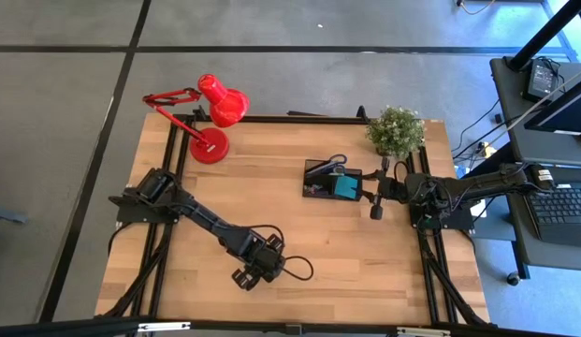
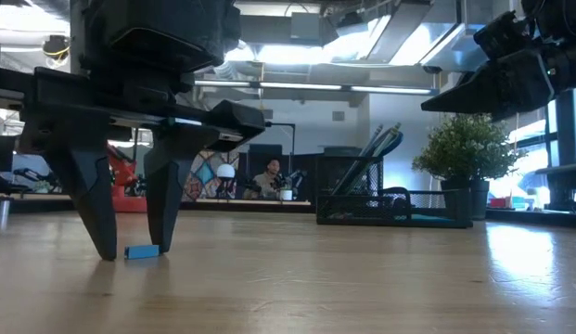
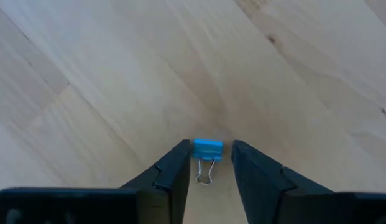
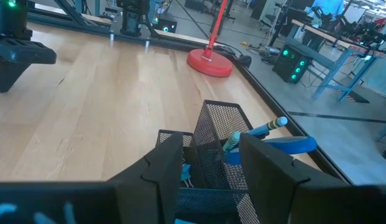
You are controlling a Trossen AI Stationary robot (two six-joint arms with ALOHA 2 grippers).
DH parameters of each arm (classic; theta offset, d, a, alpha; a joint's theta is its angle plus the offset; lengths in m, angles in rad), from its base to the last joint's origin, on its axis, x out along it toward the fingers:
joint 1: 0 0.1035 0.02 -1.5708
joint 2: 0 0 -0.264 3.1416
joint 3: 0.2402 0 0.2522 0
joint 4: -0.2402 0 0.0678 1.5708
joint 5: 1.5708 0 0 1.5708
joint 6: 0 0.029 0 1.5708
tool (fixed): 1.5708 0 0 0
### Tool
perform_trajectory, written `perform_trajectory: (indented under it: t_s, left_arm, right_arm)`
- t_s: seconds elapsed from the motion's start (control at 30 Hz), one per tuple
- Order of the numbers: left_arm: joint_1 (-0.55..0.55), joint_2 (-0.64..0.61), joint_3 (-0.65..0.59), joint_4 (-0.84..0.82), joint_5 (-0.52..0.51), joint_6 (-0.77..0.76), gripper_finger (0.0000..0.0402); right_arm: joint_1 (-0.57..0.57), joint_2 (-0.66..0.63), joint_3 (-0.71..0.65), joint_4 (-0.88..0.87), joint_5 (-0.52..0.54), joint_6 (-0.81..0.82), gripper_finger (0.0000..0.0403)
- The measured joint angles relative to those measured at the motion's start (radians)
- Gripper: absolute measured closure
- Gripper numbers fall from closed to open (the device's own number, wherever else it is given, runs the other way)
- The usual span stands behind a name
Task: Pick and place office supplies into organizer
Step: Put the blue binder clip into the black desk organizer
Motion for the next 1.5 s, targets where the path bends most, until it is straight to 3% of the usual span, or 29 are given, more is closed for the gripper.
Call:
perform_trajectory:
  t_s: [0.23,1.07,1.33,1.5]
  left_arm:
    - [0.0,0.0,-0.001,0.006,-0.003,-0.009,0.031]
    - [0.001,-0.026,0.005,0.015,-0.034,0.01,0.0344]
    - [0.065,-0.051,0.084,0.041,-0.311,-0.099,0.0344]
    - [0.161,-0.05,0.085,0.159,-0.485,-0.185,0.0343]
  right_arm:
    - [0.0,0.0,0.0,0.0,0.0,0.0,0.0241]
    - [0.0,0.0,0.0,0.0,0.0,0.0,0.0241]
    - [0.0,0.0,0.0,0.001,0.0,0.004,0.0241]
    - [0.0,0.0,0.0,0.001,0.0,0.004,0.0241]
